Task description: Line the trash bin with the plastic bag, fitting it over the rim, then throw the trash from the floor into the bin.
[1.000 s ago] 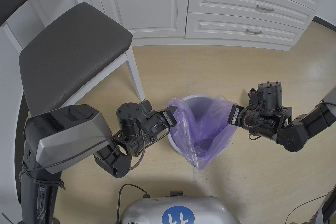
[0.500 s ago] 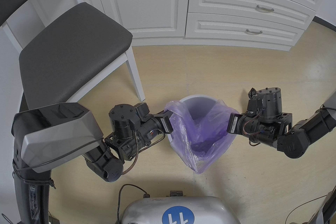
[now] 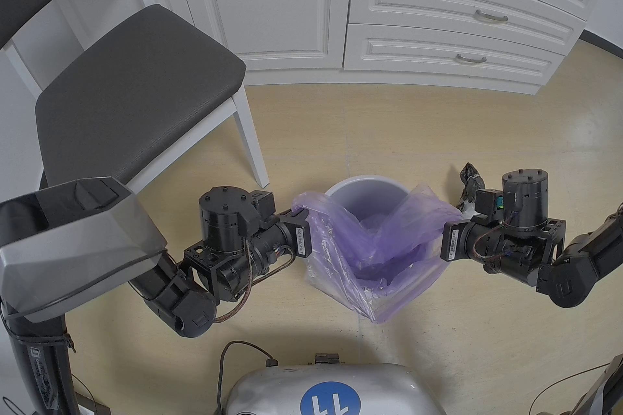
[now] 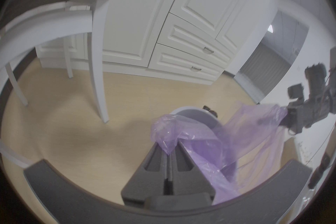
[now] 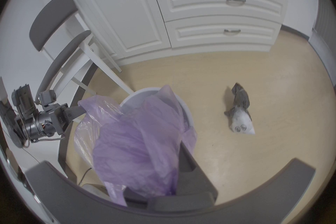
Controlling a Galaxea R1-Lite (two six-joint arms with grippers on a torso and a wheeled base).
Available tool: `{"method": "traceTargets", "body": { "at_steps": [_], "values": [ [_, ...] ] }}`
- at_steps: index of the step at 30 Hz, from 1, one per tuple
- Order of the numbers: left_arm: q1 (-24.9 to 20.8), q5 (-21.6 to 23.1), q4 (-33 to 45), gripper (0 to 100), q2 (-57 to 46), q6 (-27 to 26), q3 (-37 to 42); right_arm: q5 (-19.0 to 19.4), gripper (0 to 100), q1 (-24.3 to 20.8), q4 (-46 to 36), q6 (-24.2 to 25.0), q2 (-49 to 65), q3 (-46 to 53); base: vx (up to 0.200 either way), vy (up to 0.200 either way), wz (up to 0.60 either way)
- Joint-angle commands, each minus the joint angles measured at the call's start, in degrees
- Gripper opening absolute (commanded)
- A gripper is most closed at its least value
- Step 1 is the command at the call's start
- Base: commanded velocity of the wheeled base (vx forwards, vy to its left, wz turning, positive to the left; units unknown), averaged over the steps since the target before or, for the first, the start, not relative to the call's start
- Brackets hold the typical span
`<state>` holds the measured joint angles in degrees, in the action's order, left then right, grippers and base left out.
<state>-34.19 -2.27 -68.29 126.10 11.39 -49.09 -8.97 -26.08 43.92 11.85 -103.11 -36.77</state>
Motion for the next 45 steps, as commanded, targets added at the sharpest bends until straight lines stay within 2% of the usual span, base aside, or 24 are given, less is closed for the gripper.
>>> {"method": "traceTargets", "body": {
  "at_steps": [1,8,12,17,22,30,35,40,43,45],
  "values": [
    [-0.08,-4.06,2.29,0,-2.00,-3.74,0.22,-2.19,0,0.41,4.51,-4.11,-1.13,3.54,0.000,0.000,0.00],
    [0.80,-5.38,2.37,0,-3.58,-4.97,0.84,-5.09,0,2.43,8.28,-10.97,-1.75,6.71,0.000,0.000,0.00],
    [2.03,-4.85,2.64,0,-2.79,-5.15,0.66,-5.97,0,2.96,8.28,-12.82,-2.27,7.32,0.000,0.000,0.00],
    [3.43,-4.68,5.63,0,-3.14,-5.23,0.93,-8.96,0,3.75,8.37,-15.54,-4.03,7.85,0.000,0.000,0.00],
    [4.05,-4.68,8.44,0,-4.63,-5.50,1.63,-9.05,0,3.84,8.37,-16.42,-4.12,8.55,0.000,0.000,0.00],
    [4.49,-4.24,9.58,0,-6.66,-9.01,5.06,-9.05,0,5.77,8.28,-18.53,-4.21,8.99,0.000,0.000,0.00],
    [4.49,-1.95,9.32,0,-8.06,-14.90,9.98,-9.05,0,5.77,8.28,-19.67,-3.77,10.31,0.000,0.000,0.00],
    [3.17,2.00,9.05,0,-7.80,-15.43,12.35,-8.96,0,5.25,8.28,-21.17,-3.85,11.63,0.000,0.000,0.00],
    [2.73,2.09,9.32,0,-7.54,-15.43,12.53,-8.96,0,4.81,8.28,-21.78,-3.50,12.42,0.000,0.000,0.00],
    [2.55,2.09,9.14,0,-6.13,-15.52,12.53,-8.87,0,3.84,8.28,-24.15,-2.62,14.09,0.000,0.000,0.00]
  ]
}}
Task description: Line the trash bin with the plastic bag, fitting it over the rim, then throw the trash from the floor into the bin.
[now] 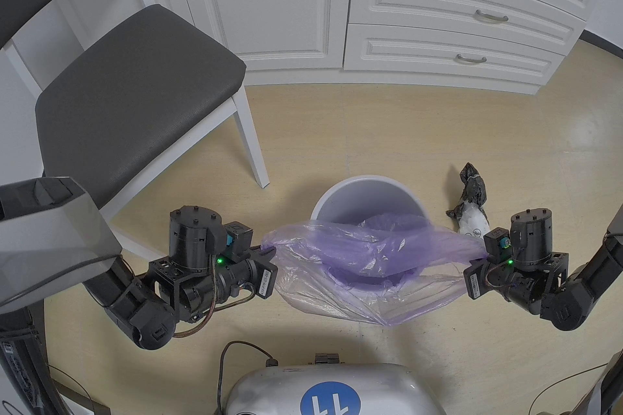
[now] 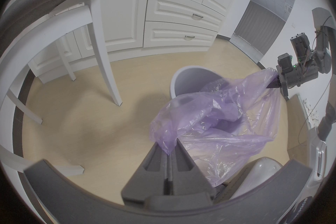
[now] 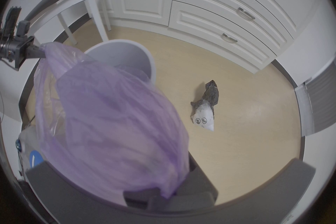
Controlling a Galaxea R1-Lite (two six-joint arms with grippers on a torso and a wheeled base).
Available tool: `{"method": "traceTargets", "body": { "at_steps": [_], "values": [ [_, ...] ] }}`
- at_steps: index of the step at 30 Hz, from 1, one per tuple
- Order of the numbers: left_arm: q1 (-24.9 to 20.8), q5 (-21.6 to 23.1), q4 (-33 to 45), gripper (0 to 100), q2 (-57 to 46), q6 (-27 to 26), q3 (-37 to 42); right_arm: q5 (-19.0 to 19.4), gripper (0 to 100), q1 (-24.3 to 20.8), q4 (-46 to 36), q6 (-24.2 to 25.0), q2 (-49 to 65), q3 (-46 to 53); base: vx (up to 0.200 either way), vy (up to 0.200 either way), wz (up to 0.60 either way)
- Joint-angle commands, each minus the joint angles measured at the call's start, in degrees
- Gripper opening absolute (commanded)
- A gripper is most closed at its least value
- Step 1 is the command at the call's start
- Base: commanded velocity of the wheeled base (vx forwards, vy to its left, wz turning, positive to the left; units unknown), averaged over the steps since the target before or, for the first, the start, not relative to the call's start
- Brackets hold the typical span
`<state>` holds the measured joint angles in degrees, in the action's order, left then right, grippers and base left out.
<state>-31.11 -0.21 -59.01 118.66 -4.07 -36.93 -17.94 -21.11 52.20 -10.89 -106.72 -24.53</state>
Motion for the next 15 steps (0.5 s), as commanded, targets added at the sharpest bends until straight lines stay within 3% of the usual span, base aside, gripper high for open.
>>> {"method": "traceTargets", "body": {
  "at_steps": [1,10,15],
  "values": [
    [-0.53,0.03,-0.49,0,1.75,-0.06,0.27,0.10,0,-1.30,0.01,-1.59,0.90,1.94,0.000,0.000,0.00],
    [0.08,-0.23,-5.94,0,8.87,0.56,-3.15,-0.34,0,-2.09,0.18,-1.51,-5.78,0.71,0.000,0.000,0.00],
    [0.17,-0.32,-6.90,0,12.56,0.64,-4.21,-2.97,0,-2.35,5.19,-1.68,-10.27,0.62,0.000,0.000,0.00]
  ]
}}
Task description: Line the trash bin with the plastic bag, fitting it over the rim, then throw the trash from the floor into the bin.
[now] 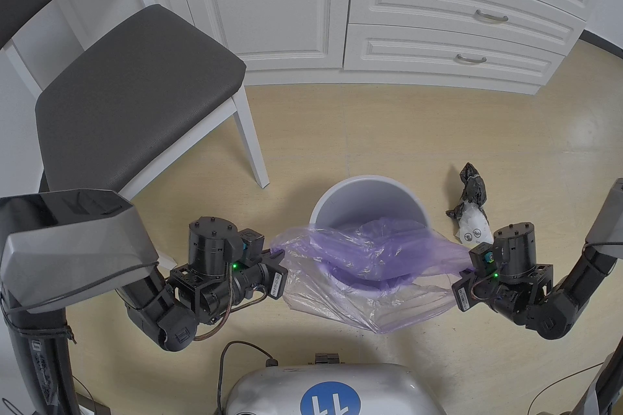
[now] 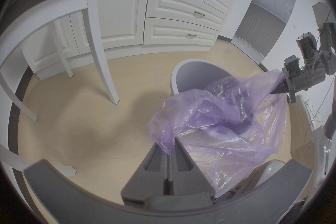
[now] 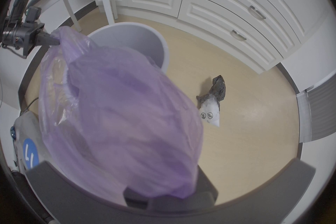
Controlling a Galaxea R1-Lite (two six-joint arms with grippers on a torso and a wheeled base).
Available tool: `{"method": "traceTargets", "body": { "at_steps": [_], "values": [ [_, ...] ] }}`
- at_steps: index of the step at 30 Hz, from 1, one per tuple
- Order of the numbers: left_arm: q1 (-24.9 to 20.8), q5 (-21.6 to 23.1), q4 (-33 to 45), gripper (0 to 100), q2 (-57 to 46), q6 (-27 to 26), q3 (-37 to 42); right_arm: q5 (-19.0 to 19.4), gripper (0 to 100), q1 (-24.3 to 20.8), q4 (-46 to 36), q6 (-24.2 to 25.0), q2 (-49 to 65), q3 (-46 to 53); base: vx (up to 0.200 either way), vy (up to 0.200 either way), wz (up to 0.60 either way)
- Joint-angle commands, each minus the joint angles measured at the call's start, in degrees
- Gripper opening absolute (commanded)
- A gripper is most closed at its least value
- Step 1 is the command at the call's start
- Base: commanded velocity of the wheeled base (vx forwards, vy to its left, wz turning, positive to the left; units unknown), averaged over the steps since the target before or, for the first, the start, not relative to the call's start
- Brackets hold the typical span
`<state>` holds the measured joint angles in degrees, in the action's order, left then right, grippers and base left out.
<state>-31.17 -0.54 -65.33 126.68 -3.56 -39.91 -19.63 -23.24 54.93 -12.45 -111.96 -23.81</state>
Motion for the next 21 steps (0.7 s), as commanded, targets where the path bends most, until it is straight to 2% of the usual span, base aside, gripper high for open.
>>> {"method": "traceTargets", "body": {
  "at_steps": [1,5,10,17,21],
  "values": [
    [0.41,-0.08,-0.59,0,5.24,0.31,-2.54,-2.43,0,-0.23,5.10,-0.30,-6.69,0.08,0.000,0.000,0.00],
    [1.20,-0.34,-0.50,0,6.12,3.56,-5.26,-4.63,0,1.09,9.58,-1.35,-11.62,-0.27,0.000,0.000,0.00],
    [1.82,-0.78,-0.32,0,7.88,5.14,-6.85,-4.54,0,3.11,10.28,-3.02,-15.40,-1.33,0.000,0.000,0.00],
    [2.26,-0.78,-0.50,0,9.02,6.20,-8.87,-4.54,0,3.28,10.81,-2.93,-17.24,-2.56,0.000,0.000,0.00],
    [2.26,-0.78,-0.68,0,7.08,10.06,-9.83,-4.54,0,3.55,13.62,-3.02,-17.33,-2.38,0.000,0.000,0.00]
  ]
}}
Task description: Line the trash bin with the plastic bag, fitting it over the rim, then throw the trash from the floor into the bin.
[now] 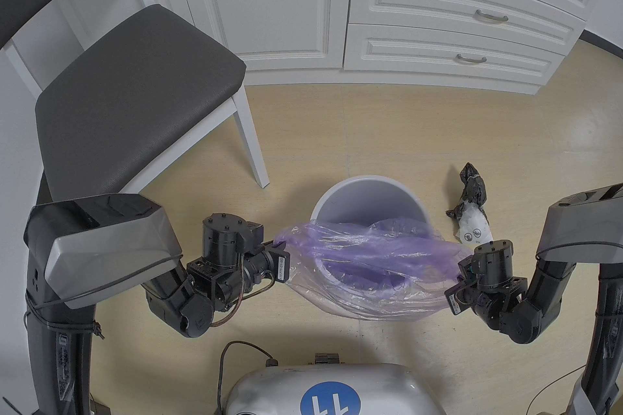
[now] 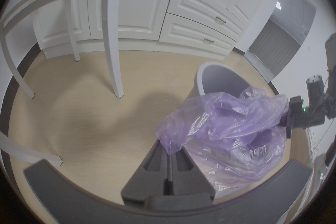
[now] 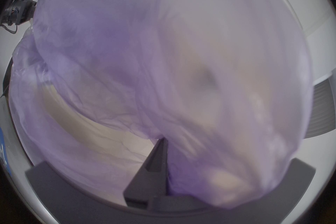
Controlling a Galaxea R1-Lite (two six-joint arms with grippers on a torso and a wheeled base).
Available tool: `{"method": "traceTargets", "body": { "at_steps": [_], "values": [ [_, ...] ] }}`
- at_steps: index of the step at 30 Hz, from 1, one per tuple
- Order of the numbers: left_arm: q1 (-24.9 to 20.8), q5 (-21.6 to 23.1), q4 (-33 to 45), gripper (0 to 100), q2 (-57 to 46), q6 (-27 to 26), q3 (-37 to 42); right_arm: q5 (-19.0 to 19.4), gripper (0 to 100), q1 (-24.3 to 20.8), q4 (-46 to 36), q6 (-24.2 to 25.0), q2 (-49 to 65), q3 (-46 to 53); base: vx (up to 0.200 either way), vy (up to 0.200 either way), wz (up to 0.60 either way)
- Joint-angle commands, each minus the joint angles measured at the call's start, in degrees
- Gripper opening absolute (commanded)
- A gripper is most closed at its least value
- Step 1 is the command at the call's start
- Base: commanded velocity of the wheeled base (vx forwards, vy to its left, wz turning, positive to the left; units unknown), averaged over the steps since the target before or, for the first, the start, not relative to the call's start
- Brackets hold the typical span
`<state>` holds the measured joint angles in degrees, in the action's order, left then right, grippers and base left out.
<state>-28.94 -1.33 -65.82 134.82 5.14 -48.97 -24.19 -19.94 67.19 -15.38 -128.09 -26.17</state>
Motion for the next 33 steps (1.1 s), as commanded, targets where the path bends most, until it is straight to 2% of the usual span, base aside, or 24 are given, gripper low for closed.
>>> {"method": "traceTargets", "body": {
  "at_steps": [1,5,10,11,14,17,18,20,21,22,24,25,28,29,30,31,33],
  "values": [
    [0.02,0.01,-0.19,0,-1.05,1.36,-0.78,0.02,0,0.26,1.36,-0.08,-1.20,-0.02,0.000,0.000,0.00],
    [-0.42,0.45,-0.10,0,-5.44,4.17,0.54,0.63,0,0.26,3.38,0.00,-0.32,0.86,0.000,0.000,0.00],
    [-1.73,0.80,-0.19,0,-8.78,4.26,2.91,1.51,0,0.70,4.52,-0.08,1.35,2.44,0.000,0.000,0.00],
    [-2.26,0.80,-0.19,0,-8.96,4.26,3.18,1.86,100,0.78,4.52,-0.17,2.05,2.62,0.000,0.000,0.00],
    [-2.52,0.80,-0.19,0,-8.52,4.26,3.27,4.32,100,2.10,3.82,-0.17,4.16,3.41,0.000,0.000,0.00],
    [-2.61,0.71,-0.10,0,-7.37,4.17,3.00,10.91,100,4.48,3.73,-1.67,8.20,6.40,0.000,0.000,0.00],
    [-2.70,0.71,-0.10,0,-6.85,4.17,2.91,15.13,100,6.14,3.73,-3.34,10.66,7.80,0.000,0.000,0.00],
    [-2.79,0.71,0.07,0,-6.23,4.17,2.65,21.20,100,8.69,3.65,-5.01,14.00,9.56,0.000,0.000,0.00],
    [-2.79,0.71,0.16,0,-6.06,4.17,2.56,22.25,100,9.13,3.56,-5.09,14.62,9.74,0.000,0.000,0.00],
    [-2.70,0.71,0.16,0,-5.35,4.17,2.12,25.68,100,10.36,3.29,-5.09,16.11,10.09,0.000,0.000,0.00],
    [-2.61,0.71,0.16,0,-5.00,4.26,1.77,27.61,100,11.07,2.85,-5.09,16.73,10.09,0.000,0.000,0.00],
    [-2.44,0.71,0.16,0,-4.74,4.26,1.60,30.34,100,11.68,2.41,-4.92,17.52,10.00,0.000,0.000,0.00],
    [-2.44,0.71,0.25,0,-4.74,4.26,1.51,35.70,100,11.95,2.85,-4.74,18.31,10.70,0.000,0.000,0.00],
    [-2.44,0.71,0.16,0,-4.74,4.26,1.51,38.60,100,11.59,3.29,-4.74,18.75,11.41,0.000,0.000,0.00],
    [-2.44,0.71,0.16,0,-4.83,4.26,1.51,38.95,100,11.51,3.38,-4.74,18.84,11.41,0.000,0.000,0.00],
    [-2.52,0.71,0.25,0,-5.26,4.26,1.60,41.41,100,10.45,4.17,-4.48,19.89,11.85,0.000,0.000,0.00],
    [-2.52,0.63,0.34,0,-5.44,4.26,1.77,41.59,100,8.78,5.23,-4.04,20.95,12.11,0.000,0.000,0.00]
  ]
}}
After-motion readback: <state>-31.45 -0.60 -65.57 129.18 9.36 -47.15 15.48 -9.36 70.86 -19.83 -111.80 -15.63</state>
